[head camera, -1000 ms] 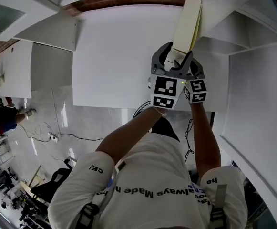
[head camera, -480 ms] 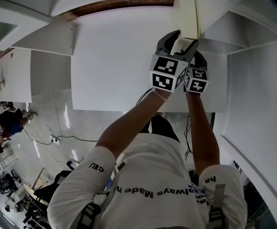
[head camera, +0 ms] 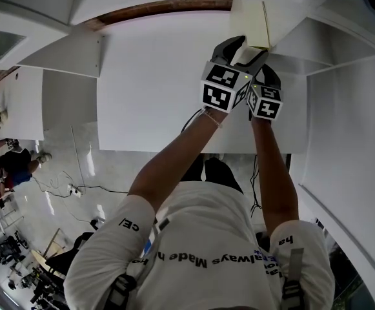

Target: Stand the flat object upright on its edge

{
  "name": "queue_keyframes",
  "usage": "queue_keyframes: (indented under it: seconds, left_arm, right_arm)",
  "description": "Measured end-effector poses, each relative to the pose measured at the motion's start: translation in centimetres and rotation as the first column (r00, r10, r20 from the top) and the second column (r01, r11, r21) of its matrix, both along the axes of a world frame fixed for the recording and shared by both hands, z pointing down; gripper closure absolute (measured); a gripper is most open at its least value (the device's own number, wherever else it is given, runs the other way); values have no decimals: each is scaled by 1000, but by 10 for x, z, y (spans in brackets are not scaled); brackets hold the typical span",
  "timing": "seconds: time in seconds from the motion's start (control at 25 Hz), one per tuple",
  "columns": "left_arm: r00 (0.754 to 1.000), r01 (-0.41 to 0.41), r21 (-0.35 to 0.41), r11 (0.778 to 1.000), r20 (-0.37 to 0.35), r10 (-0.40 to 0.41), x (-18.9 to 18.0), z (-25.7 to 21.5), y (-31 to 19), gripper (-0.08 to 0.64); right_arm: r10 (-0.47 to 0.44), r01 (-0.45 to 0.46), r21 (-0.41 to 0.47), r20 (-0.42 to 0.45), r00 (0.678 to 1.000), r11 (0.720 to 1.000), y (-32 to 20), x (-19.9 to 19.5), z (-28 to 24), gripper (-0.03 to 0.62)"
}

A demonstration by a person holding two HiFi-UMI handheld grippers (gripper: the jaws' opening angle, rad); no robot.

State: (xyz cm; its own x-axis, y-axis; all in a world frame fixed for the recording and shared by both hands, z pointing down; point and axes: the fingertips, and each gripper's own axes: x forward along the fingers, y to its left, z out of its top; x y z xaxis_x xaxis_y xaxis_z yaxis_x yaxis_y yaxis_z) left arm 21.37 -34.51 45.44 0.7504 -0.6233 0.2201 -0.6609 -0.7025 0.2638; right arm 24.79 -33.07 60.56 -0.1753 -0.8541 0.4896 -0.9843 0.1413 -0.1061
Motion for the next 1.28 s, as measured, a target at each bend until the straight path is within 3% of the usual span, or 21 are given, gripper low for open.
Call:
queue_keyframes:
  seconds: [0.2,0.56,0.68,0.88,1.28]
  left_arm:
    - [1000,11,-13,1000,-1,-11,-21,0,7,290]
    - [999,28,31,999,25,-29,-81,-16,40,291]
    - [999,33,43,999,18,-33,-104,-27,57,295]
    - [998,55,96,994,10,-56,-141,-58,91,367]
    - [992,124,179,976,13,-128,-193,-112,148,427]
  right_arm:
    - [-19,19,17,-21,1000,1000,11,-1,-10,370]
    - [-138,143,116,-51,989,983,44,-25,-75,416]
    - [-184,193,153,-72,980,969,57,-35,-103,430]
    - [-267,287,211,-117,957,935,83,-55,-154,453]
    - [-369,373,290,-70,927,881,138,-92,-238,486]
